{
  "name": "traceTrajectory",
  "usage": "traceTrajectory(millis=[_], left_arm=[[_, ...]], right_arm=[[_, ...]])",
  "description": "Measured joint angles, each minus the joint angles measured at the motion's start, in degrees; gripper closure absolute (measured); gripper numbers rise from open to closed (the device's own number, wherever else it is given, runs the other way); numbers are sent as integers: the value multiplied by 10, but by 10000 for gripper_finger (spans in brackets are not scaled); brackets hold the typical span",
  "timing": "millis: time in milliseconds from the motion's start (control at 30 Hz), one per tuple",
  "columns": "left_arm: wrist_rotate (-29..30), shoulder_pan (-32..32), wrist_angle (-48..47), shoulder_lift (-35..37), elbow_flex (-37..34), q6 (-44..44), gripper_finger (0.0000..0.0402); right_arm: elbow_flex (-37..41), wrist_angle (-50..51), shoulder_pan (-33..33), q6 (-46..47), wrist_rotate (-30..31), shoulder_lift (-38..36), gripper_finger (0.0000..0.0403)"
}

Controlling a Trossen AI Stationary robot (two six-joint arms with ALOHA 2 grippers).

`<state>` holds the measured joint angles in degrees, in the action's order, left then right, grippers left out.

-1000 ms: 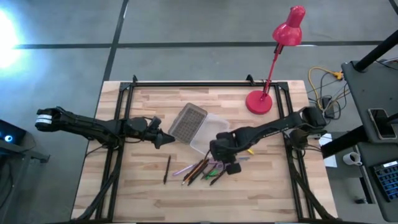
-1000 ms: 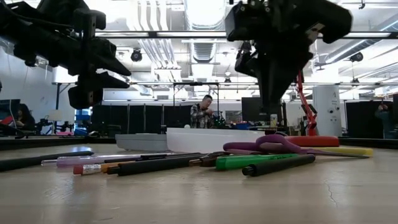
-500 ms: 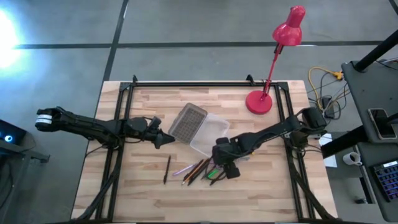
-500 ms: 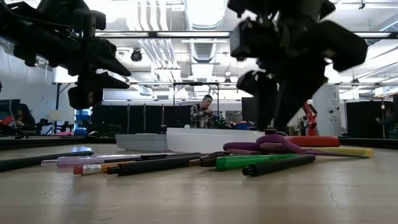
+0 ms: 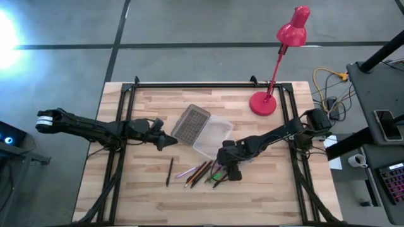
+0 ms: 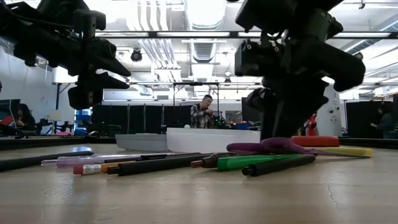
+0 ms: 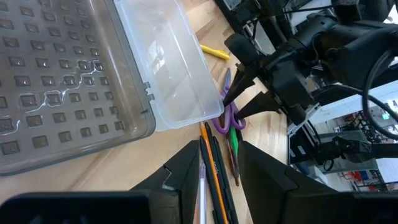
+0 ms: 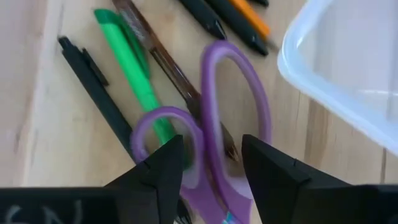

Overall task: Pick & place school supplies into a supply box
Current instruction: Put the purple scissors into the gray supply box

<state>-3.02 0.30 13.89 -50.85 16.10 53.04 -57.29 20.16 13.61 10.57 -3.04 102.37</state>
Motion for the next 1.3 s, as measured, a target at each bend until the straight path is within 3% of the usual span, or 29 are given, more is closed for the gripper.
traceTrajectory(millis=[433,733,1100,1300], left_arm=[[0,0,0,0,0,0,307],[0,0,0,0,0,0,307],[1,0,0,0,0,0,307],[2,0,0,0,0,0,307]], right_arm=[[13,-1,0,-24,8,1,335],[3,11,-1,-15,17,14,335],[-102,214,0,-57,36,15,345],[-156,250,0,-90,33,-9,346]])
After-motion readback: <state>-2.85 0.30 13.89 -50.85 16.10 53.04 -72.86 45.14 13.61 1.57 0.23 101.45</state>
